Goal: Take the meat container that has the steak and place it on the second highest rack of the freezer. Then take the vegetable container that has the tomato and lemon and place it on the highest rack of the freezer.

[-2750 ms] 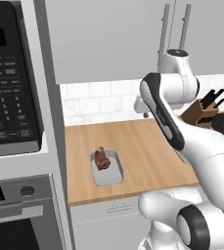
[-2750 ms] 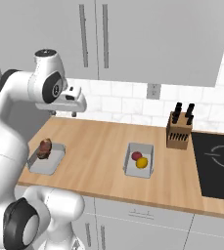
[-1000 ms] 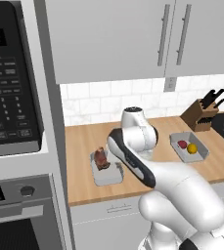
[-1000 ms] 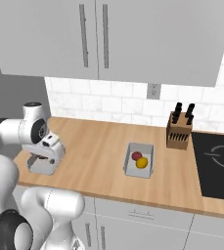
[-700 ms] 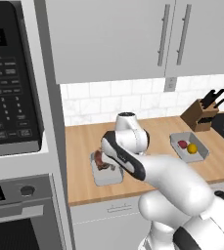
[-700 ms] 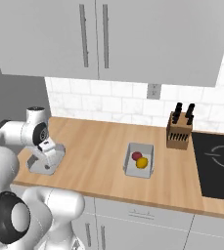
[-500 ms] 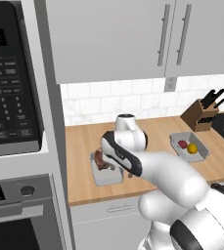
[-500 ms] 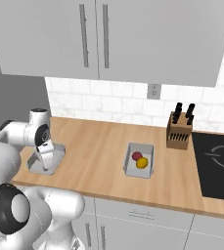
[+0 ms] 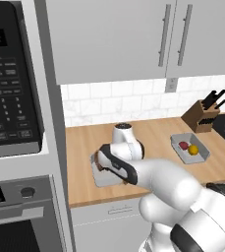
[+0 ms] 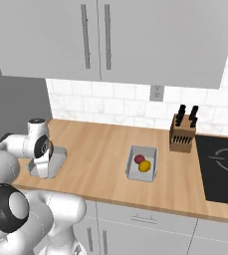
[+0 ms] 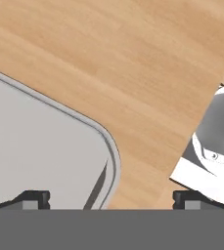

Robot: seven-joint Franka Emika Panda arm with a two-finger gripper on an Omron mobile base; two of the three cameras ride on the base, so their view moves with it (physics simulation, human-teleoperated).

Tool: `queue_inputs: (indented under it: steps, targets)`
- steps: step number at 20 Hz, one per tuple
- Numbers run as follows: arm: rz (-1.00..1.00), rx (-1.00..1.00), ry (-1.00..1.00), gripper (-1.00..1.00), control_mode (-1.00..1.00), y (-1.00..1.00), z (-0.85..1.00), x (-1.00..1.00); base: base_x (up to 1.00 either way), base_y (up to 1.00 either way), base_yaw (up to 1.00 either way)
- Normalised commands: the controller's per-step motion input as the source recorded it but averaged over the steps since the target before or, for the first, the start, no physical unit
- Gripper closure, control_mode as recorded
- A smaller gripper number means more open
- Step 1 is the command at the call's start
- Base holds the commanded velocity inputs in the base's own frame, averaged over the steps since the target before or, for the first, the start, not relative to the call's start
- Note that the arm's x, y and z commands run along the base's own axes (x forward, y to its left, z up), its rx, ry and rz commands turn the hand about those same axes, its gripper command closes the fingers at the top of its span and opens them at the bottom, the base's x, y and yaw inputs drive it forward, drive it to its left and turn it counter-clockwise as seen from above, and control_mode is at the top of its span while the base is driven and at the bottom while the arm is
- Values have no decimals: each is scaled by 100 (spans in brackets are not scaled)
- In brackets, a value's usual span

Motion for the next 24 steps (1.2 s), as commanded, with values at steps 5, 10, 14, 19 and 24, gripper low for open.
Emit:
queue_inputs:
  steps: [5,10,14,19,24]
  targets:
    - [-5,-8,-6,-100,-100,0,-25,22,0,0,0]
    - [-5,-5,-2,-100,-100,-25,-42,-26,0,0,0]
    - [-7,0,0,-100,-100,-43,-45,-45,0,0,0]
    - [-9,0,3,100,-100,-28,-49,-20,0,0,0]
    - [-8,0,9,100,-100,-1,-48,8,0,0,0]
